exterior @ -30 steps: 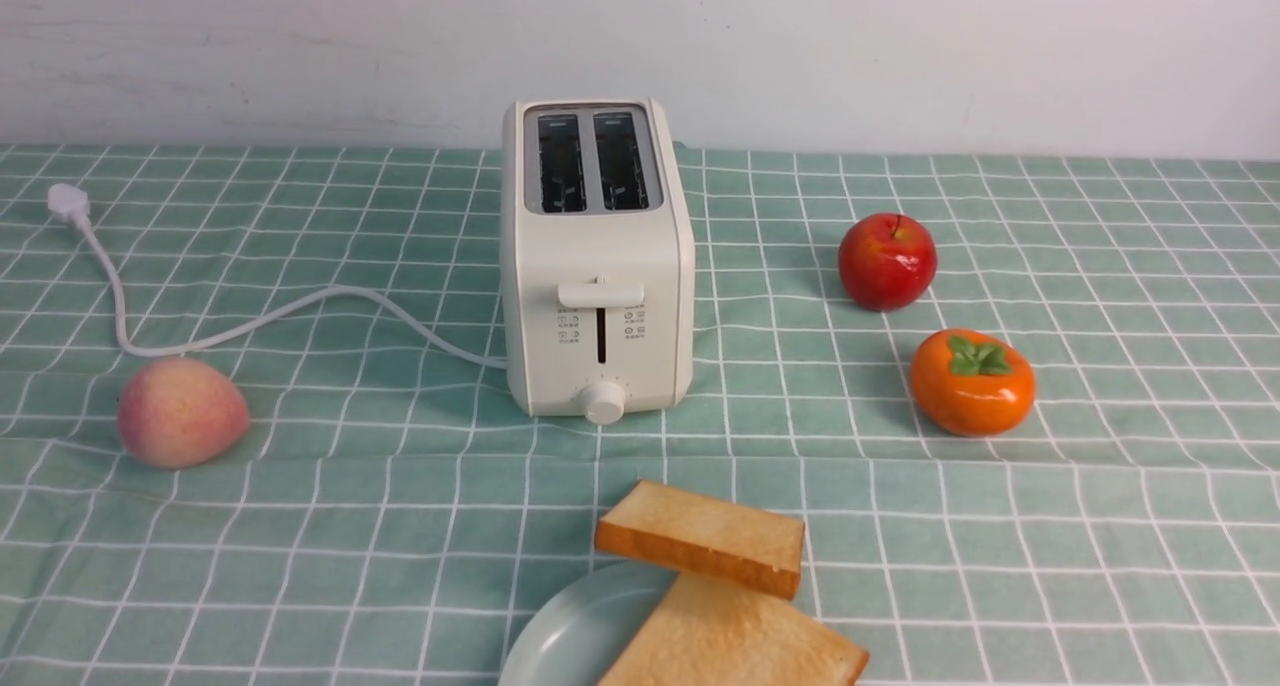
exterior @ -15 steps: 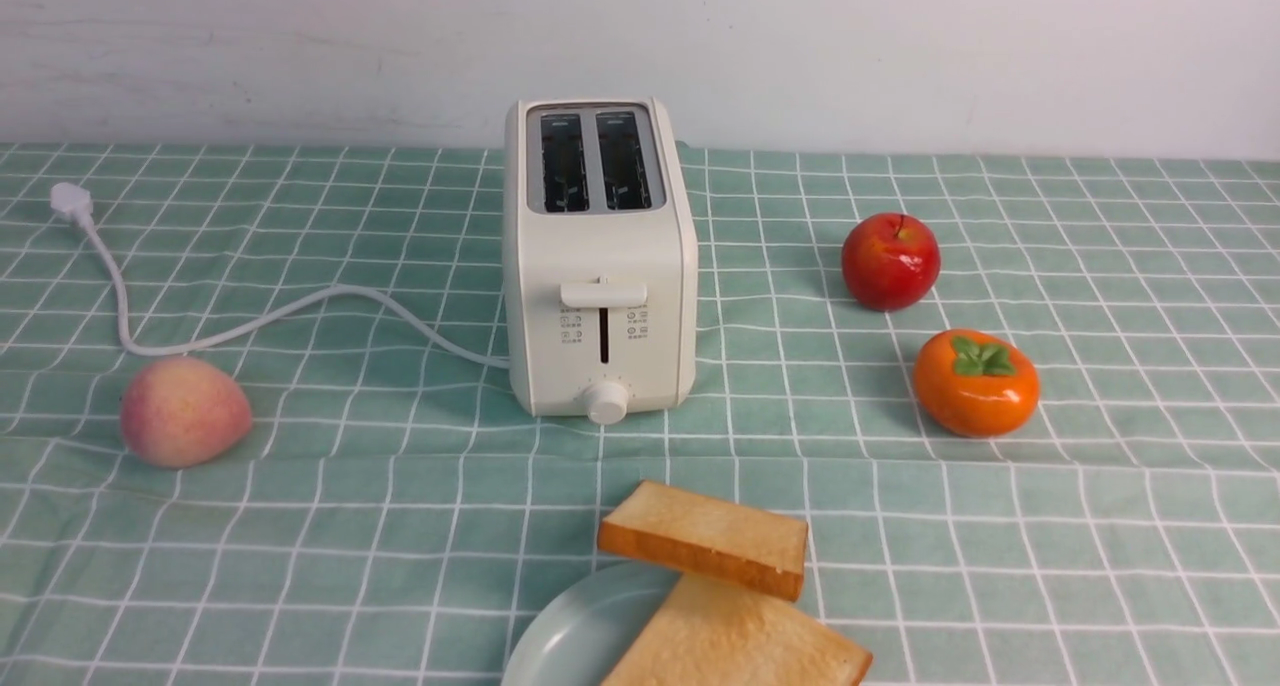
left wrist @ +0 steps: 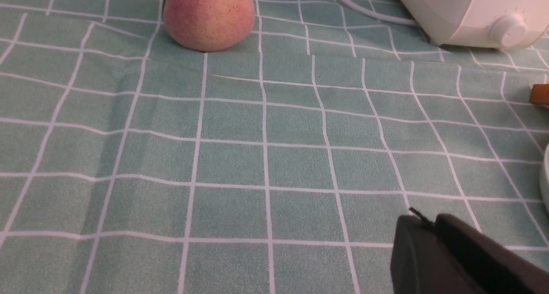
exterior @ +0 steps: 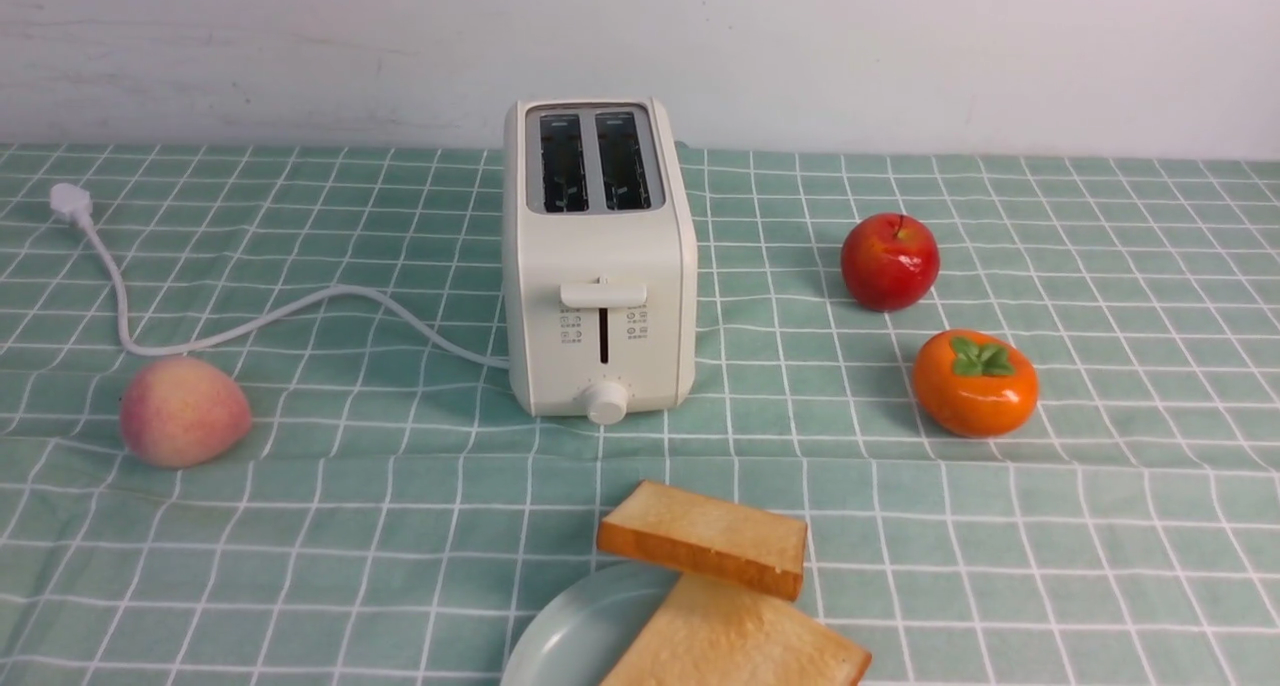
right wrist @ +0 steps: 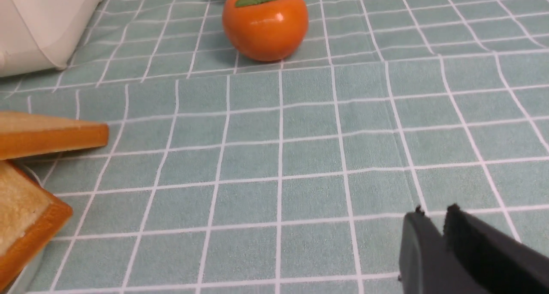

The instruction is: Take toasted bread from bread machine on blue coffee table place on plate.

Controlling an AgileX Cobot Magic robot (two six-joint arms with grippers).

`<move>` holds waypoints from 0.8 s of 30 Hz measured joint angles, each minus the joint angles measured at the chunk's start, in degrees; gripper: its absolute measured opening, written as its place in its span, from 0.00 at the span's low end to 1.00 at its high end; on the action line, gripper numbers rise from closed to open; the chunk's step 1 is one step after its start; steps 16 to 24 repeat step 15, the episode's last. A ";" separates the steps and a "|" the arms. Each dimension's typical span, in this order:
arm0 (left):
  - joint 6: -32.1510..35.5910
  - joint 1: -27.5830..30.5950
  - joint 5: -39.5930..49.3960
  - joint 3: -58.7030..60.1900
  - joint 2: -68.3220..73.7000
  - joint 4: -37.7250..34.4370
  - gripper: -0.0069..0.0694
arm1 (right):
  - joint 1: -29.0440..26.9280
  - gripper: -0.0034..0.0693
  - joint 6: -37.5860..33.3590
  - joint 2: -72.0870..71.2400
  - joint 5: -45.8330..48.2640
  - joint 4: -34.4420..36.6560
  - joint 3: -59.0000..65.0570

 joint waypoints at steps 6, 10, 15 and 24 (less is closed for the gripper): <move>0.00 0.00 -0.12 0.00 0.00 0.00 0.14 | 0.00 0.17 0.00 0.00 -0.48 0.00 0.15; 0.00 0.00 -0.12 0.06 0.00 0.00 0.14 | 0.00 0.18 0.00 0.00 -0.48 0.00 0.15; 0.00 0.00 -0.12 0.06 0.00 0.00 0.14 | 0.00 0.18 0.00 0.00 -0.48 0.00 0.15; 0.00 0.00 -0.12 0.06 0.00 0.00 0.14 | 0.00 0.18 0.00 0.00 -0.48 0.00 0.15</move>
